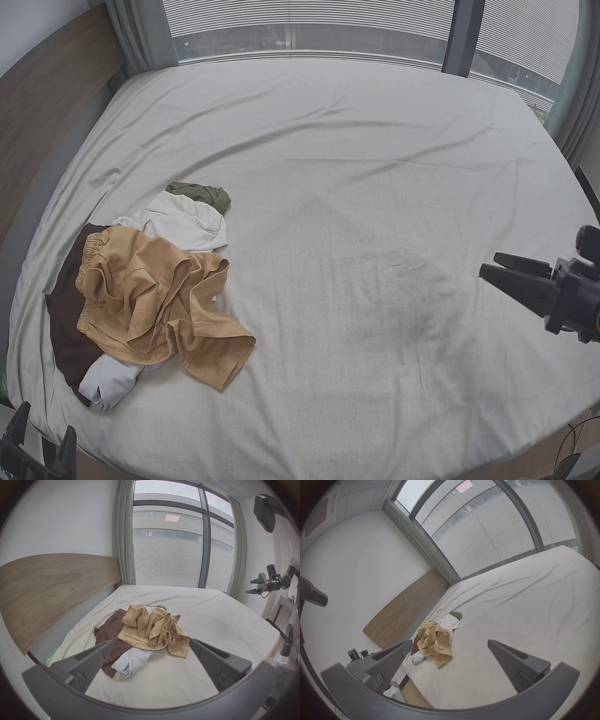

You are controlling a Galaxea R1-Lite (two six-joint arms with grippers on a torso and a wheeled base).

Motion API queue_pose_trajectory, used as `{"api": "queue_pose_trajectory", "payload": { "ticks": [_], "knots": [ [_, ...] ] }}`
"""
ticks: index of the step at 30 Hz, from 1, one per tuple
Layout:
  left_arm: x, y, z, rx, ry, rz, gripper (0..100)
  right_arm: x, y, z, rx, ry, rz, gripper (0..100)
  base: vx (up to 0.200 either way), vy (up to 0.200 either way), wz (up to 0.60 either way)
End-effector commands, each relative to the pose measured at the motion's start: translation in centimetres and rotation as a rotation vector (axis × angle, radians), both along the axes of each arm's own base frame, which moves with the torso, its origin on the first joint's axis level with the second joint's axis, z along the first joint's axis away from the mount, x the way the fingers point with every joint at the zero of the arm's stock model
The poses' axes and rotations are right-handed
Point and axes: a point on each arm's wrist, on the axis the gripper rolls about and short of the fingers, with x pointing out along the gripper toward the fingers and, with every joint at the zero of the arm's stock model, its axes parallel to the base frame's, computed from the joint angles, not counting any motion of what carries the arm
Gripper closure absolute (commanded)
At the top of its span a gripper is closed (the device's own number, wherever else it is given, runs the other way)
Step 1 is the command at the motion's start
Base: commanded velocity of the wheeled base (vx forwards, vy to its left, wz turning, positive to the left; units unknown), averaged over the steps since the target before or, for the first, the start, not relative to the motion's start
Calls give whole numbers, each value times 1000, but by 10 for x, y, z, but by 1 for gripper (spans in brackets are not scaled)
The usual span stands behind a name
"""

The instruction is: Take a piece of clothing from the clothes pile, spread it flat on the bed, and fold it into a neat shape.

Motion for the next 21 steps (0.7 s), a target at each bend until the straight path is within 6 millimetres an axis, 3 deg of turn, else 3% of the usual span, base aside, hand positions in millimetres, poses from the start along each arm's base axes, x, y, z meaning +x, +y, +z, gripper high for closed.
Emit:
{"api": "queue_pose_trajectory", "payload": {
  "ticks": [1,12,21],
  "knots": [
    [0,0,-5,1,0,1,0,18,19,-6,-27,46,38,0,0,0,0],
    [0,0,-5,2,0,-1,0,43,53,-22,-61,87,88,0,0,0,0],
    [0,0,-5,4,0,-1,0,64,87,-47,-104,141,145,0,0,0,0]
  ]
}}
